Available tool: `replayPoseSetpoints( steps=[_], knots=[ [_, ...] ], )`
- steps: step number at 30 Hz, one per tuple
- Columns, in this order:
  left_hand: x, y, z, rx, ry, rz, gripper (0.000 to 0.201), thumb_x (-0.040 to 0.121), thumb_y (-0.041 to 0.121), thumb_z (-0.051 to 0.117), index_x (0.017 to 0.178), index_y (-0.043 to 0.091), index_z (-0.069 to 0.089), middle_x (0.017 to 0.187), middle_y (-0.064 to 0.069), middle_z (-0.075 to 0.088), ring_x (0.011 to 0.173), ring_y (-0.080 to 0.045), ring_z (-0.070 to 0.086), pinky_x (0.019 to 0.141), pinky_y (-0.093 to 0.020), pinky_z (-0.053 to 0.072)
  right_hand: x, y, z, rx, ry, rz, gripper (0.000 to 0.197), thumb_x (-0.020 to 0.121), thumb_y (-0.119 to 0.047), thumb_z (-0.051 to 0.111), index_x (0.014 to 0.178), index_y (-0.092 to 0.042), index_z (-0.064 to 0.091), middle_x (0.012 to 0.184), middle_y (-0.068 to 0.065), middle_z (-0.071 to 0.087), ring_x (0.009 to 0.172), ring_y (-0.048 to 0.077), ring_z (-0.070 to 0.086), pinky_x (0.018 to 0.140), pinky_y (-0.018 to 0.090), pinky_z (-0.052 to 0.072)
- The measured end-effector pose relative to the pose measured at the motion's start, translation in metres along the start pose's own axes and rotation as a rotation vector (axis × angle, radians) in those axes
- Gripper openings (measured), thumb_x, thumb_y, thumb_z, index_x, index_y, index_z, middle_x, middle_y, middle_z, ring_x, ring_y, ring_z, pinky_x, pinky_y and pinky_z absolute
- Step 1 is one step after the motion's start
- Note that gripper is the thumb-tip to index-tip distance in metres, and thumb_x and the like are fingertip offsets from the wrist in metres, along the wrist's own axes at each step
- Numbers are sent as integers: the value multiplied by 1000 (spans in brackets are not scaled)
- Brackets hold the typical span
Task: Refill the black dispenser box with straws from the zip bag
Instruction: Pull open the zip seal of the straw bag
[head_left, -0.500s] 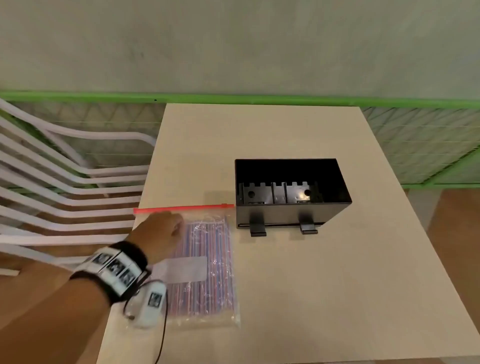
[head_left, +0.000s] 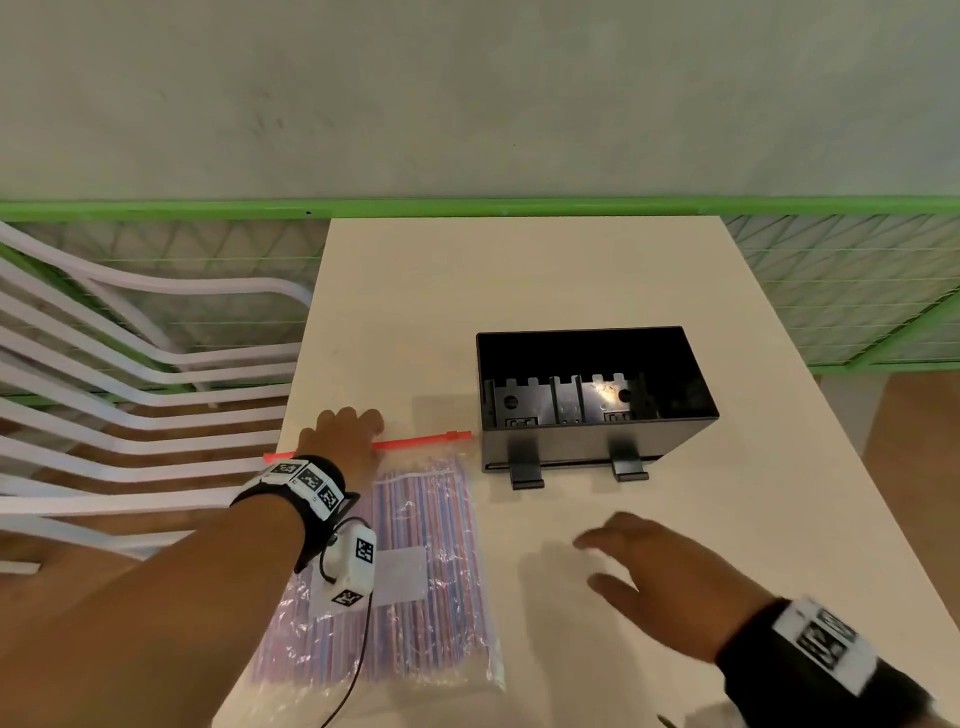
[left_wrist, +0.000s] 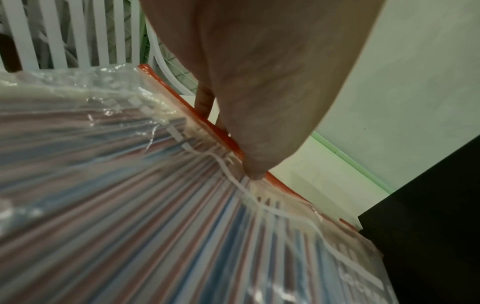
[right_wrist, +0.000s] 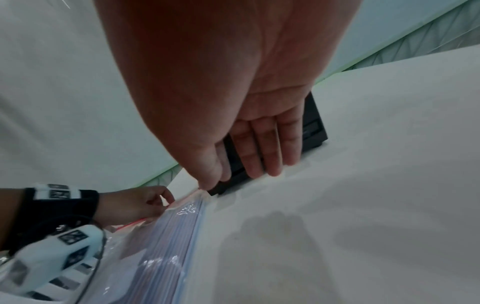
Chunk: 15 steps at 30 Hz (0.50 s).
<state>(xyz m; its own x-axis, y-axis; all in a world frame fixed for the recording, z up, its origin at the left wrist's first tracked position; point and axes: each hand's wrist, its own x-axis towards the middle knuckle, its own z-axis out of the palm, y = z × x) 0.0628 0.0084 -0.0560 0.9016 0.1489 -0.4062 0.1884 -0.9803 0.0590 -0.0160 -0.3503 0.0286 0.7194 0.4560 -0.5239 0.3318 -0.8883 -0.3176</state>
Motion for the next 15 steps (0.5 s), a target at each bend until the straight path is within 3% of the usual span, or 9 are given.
replayPoseSetpoints(
  steps=[6, 8, 11, 15],
  knots=[
    [-24, 3, -14, -42, -31, 134, 18, 98, 27, 43, 97, 28, 61, 104, -3, 57, 95, -24, 57, 85, -39, 49, 45, -12, 18, 5, -17, -50, 45, 101, -41, 46, 146, -38, 42, 141, -9, 50, 127, 12, 52, 103, 26, 43],
    [-42, 5, -23, -76, -47, 212, 17, 99, 24, 44, 91, 28, 58, 95, 2, 57, 83, -18, 59, 76, -33, 48, 49, -16, 21, 72, 53, -69, 43, 100, -39, 49, 143, -40, 44, 136, -11, 53, 120, 7, 55, 99, 22, 44],
    [-78, 6, -33, -98, -67, 290, 19, 101, 24, 43, 90, 29, 58, 88, 8, 60, 77, -12, 59, 71, -28, 47, 56, -30, 18, 213, 189, -108, 42, 98, -41, 55, 139, -43, 46, 123, -16, 58, 98, -2, 57, 85, 14, 45],
    [-124, 5, -42, -169, -39, 349, 17, 101, 26, 44, 90, 30, 57, 86, 8, 62, 78, -9, 58, 75, -29, 51, 62, -51, 9, 390, 307, -147, 50, 94, -43, 61, 140, -47, 41, 117, -20, 55, 97, -1, 59, 87, 21, 54]
  ],
)
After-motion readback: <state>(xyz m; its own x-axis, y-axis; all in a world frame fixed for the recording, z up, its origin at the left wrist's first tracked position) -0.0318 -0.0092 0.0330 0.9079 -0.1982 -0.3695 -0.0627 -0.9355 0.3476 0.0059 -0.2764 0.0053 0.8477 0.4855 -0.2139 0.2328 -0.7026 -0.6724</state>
